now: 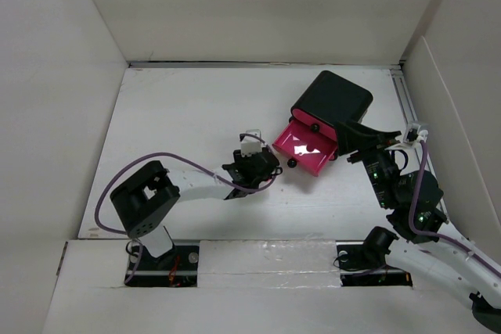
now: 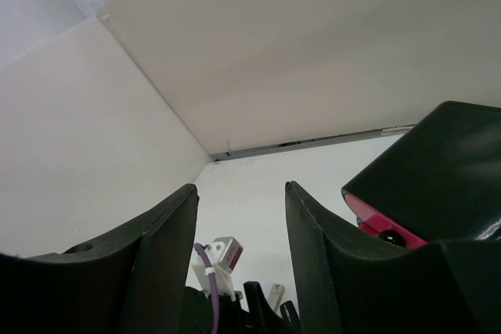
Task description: Organize the desk
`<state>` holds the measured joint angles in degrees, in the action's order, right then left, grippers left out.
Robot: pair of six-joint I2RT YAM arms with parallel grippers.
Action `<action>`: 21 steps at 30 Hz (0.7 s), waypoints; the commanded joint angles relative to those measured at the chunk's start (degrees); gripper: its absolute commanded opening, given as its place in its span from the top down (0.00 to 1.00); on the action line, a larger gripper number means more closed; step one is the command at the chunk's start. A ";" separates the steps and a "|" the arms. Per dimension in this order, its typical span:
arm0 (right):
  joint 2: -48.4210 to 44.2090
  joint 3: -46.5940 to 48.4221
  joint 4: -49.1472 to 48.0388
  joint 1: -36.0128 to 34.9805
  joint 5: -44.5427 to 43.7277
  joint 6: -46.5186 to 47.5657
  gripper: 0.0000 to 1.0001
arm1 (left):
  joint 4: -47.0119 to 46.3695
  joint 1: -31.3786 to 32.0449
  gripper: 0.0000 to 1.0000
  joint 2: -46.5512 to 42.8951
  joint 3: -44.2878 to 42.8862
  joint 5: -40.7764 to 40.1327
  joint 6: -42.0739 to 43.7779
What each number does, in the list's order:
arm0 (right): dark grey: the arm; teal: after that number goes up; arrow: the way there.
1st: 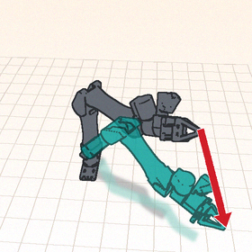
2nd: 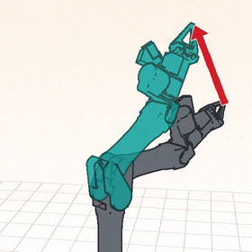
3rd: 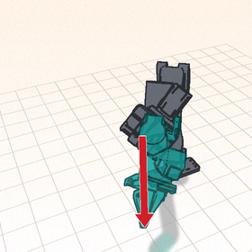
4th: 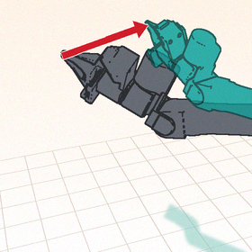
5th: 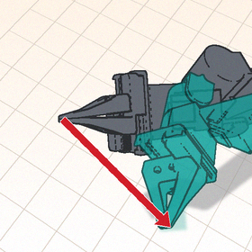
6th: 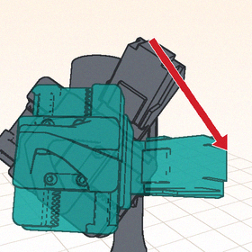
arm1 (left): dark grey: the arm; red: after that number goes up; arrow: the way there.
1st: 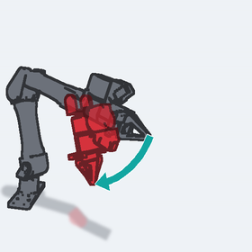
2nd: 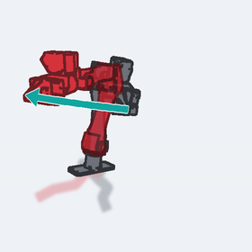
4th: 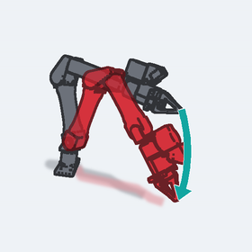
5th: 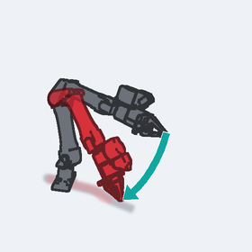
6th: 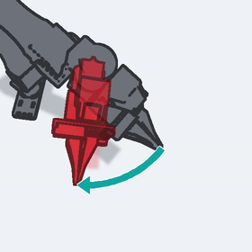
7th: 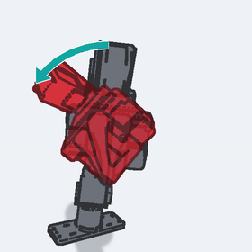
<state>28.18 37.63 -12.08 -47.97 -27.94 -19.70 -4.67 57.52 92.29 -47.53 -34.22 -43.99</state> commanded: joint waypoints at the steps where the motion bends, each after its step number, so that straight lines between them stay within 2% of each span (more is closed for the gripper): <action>1: 0.20 0.43 -1.90 0.42 1.31 0.02 0.46 | 2.99 -0.04 0.48 2.35 -4.14 -2.17 -4.79; 11: 0.38 0.43 -1.90 0.42 1.32 0.02 0.46 | 1.76 -0.04 0.47 8.07 -7.40 -0.59 -4.00; 18: 0.38 0.34 -1.81 0.42 0.61 0.02 0.45 | 3.86 -0.04 0.59 8.35 -5.91 -0.24 -4.26; 21: 0.73 0.69 -1.72 0.42 0.78 0.10 0.45 | 4.49 -0.04 0.60 7.29 -4.69 -0.41 -4.70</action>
<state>28.42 37.63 -12.05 -47.97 -27.22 -19.70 -2.33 57.52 101.32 -53.23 -34.15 -47.70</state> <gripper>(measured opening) 0.546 0.399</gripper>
